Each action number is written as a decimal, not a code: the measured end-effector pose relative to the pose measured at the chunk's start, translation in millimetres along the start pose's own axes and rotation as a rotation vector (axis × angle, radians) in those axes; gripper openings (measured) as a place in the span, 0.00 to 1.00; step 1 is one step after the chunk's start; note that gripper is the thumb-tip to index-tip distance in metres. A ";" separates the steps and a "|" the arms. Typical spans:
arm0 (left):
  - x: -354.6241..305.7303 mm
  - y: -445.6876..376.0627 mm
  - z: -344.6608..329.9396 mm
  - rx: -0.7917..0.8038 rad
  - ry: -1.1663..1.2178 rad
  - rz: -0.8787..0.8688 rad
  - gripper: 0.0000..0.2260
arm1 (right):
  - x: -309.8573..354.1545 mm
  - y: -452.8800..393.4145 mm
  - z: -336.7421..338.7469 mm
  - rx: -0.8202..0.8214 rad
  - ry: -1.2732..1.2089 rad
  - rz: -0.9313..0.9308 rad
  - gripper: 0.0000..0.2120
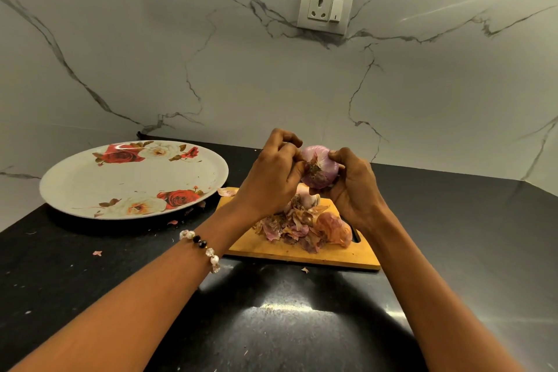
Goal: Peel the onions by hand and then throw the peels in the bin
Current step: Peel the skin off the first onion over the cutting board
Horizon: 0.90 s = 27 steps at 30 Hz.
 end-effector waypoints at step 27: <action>-25.1 4.1 11.4 -0.035 -0.200 -0.212 0.09 | 3.4 4.2 -7.5 0.014 0.105 0.054 0.11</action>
Point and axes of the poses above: each hand's wrist, its own y-axis away from the middle knuckle, its own z-axis out of the back of the hand, x = y × z, the point moved 9 cm from there along -y, towards the middle knuckle, and after that the axes turned 9 degrees about -z, right-handed, at the moved point
